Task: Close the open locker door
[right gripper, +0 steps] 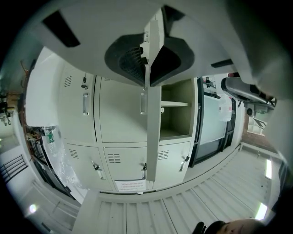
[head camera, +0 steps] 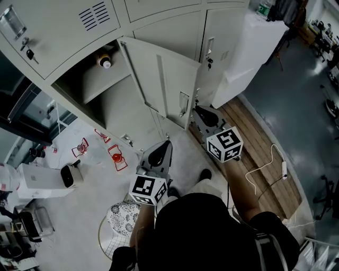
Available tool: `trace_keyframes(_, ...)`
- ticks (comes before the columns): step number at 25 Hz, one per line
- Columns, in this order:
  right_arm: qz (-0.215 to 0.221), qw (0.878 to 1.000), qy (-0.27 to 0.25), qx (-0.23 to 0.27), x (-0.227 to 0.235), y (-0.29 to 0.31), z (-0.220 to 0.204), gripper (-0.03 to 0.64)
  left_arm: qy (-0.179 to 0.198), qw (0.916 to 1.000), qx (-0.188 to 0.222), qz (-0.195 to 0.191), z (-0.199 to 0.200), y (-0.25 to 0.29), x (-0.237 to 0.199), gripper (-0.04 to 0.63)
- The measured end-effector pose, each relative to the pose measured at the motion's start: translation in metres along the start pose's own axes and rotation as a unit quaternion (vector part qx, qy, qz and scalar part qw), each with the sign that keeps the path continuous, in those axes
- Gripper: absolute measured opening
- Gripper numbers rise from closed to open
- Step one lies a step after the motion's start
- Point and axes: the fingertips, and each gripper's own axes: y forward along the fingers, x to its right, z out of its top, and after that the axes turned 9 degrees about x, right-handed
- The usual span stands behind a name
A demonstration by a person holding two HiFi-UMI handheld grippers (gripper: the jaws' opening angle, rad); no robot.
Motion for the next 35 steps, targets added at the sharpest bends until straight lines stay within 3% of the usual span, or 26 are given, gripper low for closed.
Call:
trace_keyframes(15, 0.043, 0.999, -0.003, -0.001, -0.008, 0.002, 0.001, 0.034, 0.0, 1.0, -0.002, -0.004, -0.003, -0.002, 0.001, 0.017)
trace_keyframes(35, 0.109, 0.994, -0.001, 0.001, -0.06, -0.003, 0.003, 0.032, -0.006, 0.9999, 0.007, 0.005, 0.002, -0.022, 0.0, 0.017)
